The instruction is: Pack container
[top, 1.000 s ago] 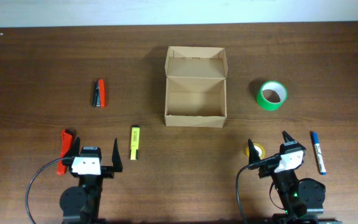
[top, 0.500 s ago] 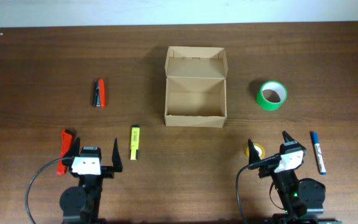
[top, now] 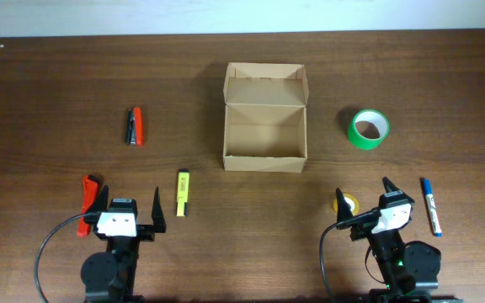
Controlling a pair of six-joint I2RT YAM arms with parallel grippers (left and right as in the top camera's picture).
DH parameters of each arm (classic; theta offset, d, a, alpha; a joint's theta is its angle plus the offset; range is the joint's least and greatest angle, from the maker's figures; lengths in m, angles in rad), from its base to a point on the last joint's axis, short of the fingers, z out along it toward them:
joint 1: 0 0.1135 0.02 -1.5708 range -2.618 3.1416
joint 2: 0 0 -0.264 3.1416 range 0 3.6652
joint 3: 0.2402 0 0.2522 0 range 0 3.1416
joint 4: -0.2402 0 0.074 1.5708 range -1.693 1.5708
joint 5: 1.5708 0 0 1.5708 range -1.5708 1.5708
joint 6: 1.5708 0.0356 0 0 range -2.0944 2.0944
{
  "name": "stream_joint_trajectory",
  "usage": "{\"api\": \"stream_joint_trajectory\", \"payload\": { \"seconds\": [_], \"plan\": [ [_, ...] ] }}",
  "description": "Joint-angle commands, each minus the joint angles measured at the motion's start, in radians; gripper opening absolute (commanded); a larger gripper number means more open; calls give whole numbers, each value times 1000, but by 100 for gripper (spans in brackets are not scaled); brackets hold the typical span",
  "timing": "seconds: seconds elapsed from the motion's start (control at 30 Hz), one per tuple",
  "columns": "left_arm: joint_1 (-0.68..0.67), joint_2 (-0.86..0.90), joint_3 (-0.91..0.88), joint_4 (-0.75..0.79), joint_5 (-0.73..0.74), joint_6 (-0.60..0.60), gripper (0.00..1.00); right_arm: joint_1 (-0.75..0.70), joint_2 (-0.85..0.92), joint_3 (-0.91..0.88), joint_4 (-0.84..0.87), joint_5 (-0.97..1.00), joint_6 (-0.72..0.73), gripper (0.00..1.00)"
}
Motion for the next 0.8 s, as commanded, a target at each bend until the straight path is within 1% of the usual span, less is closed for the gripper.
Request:
{"api": "stream_joint_trajectory", "payload": {
  "seconds": [0.0,0.07,0.17,0.23,0.3,0.4,0.5,0.6,0.7,0.77],
  "plan": [
    [0,-11,-8,0,-7,2,100,6,-9,-10,4,9,1,99],
    [0,-11,-7,0,-7,-19,100,5,-9,-10,3,8,1,99],
    [0,-11,6,-9,2,-137,100,6,-9,0,30,-22,18,99],
    [0,-11,43,-40,4,-165,100,6,-9,34,24,-28,126,99],
    [0,-8,90,-47,9,-175,100,5,-9,85,-4,-24,202,99],
    [0,21,184,-59,15,-175,100,5,-4,177,-69,-9,208,99],
    [0,91,304,-122,22,-175,100,5,36,285,-160,21,208,99],
    [0,211,476,-204,27,-167,100,5,136,424,-262,30,194,99],
    [0,356,653,-259,39,-102,100,5,300,588,-344,36,122,99],
    [0,451,758,-283,44,-96,100,5,418,695,-391,35,108,99]
  ]
}}
